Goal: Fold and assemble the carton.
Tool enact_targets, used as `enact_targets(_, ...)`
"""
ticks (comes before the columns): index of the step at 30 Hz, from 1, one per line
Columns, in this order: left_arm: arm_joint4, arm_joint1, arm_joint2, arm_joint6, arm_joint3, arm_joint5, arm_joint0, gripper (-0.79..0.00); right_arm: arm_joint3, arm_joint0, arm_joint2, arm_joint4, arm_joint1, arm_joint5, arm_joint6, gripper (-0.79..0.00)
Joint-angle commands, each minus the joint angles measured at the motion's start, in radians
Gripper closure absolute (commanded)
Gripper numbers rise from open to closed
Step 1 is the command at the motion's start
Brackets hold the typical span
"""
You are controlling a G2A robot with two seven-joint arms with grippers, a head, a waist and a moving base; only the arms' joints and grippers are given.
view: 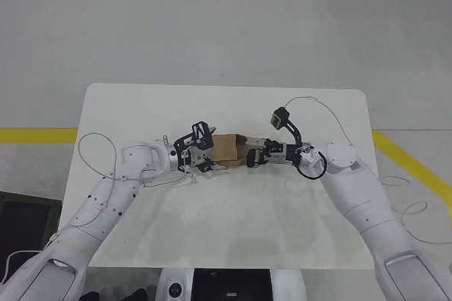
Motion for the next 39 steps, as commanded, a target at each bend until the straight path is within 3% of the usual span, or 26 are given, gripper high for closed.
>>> enact_targets(1,0.002,0.000,-0.001,0.005,0.010,-0.024,-0.009,-0.785,0.025,0.019,-0.019,0.004,-0.009,-0.009,0.021,-0.785)
enact_targets(12,0.054,0.004,-0.007,0.047,0.038,-0.101,-0.022,-0.785,0.143,0.096,-0.108,0.042,-0.066,-0.058,0.043,-0.785)
enact_targets(27,0.076,0.008,-0.022,0.061,0.018,-0.126,-0.010,-0.785,0.277,0.160,-0.165,0.100,-0.131,-0.148,0.102,-0.785)
enact_targets(32,0.075,0.006,-0.020,0.050,0.019,-0.120,-0.009,-0.785,0.306,0.168,-0.146,0.106,-0.131,-0.173,0.120,-0.785)
enact_targets(39,0.073,0.007,-0.029,0.051,0.034,-0.125,-0.010,-0.785,0.289,0.154,-0.080,0.069,-0.094,-0.159,0.145,-0.785)
